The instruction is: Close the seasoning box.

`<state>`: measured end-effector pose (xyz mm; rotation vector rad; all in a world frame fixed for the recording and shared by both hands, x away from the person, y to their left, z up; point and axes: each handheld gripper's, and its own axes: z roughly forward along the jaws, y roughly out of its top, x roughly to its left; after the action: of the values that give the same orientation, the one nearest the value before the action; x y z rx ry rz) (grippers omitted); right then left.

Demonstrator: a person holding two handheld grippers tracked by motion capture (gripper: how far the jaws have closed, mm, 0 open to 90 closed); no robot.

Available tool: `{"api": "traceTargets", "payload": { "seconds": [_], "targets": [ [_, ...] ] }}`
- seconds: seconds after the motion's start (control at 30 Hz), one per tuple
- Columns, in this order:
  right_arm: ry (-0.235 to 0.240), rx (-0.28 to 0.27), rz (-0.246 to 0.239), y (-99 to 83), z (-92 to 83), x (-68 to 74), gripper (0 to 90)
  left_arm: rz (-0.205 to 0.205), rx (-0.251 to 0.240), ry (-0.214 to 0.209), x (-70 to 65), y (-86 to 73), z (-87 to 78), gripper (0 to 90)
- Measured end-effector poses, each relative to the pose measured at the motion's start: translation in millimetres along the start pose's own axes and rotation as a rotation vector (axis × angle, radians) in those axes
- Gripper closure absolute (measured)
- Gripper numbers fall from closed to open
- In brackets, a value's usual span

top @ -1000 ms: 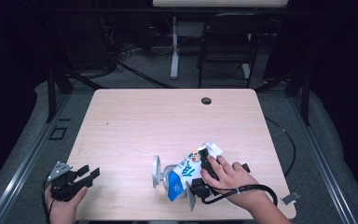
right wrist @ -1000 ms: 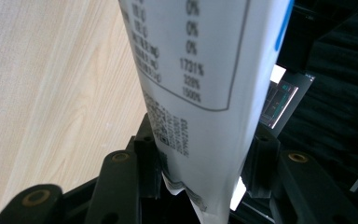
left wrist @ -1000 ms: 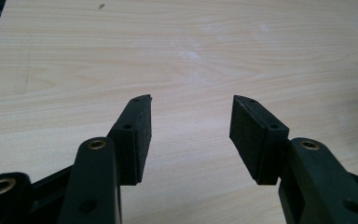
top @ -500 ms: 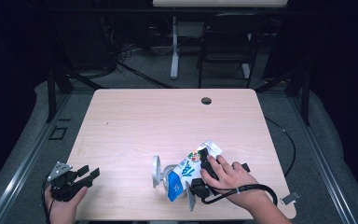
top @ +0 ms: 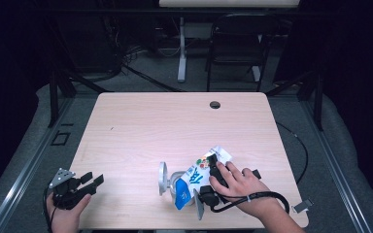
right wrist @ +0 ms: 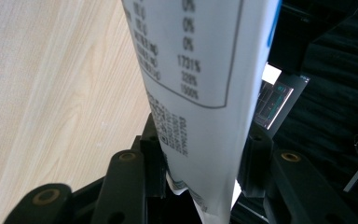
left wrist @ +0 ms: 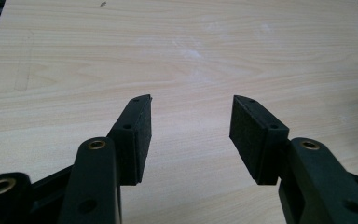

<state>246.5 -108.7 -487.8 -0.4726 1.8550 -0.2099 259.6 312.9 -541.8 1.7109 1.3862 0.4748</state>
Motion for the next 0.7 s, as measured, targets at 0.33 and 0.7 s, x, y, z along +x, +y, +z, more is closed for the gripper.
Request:
{"api": "traceTargets", "payload": {
  "seconds": [0.33,0.7],
  "targets": [
    [-0.008,-0.006,0.002,0.1,-1.2,-0.3,64.2,0.001,0.002,0.001,0.6,-0.3,0.1,49.1],
    [-0.011,0.0,0.0,0.0,-1.6,-0.1,66.4,0.001,0.003,0.001,0.5,-0.3,0.1,49.1]
  ]
}}
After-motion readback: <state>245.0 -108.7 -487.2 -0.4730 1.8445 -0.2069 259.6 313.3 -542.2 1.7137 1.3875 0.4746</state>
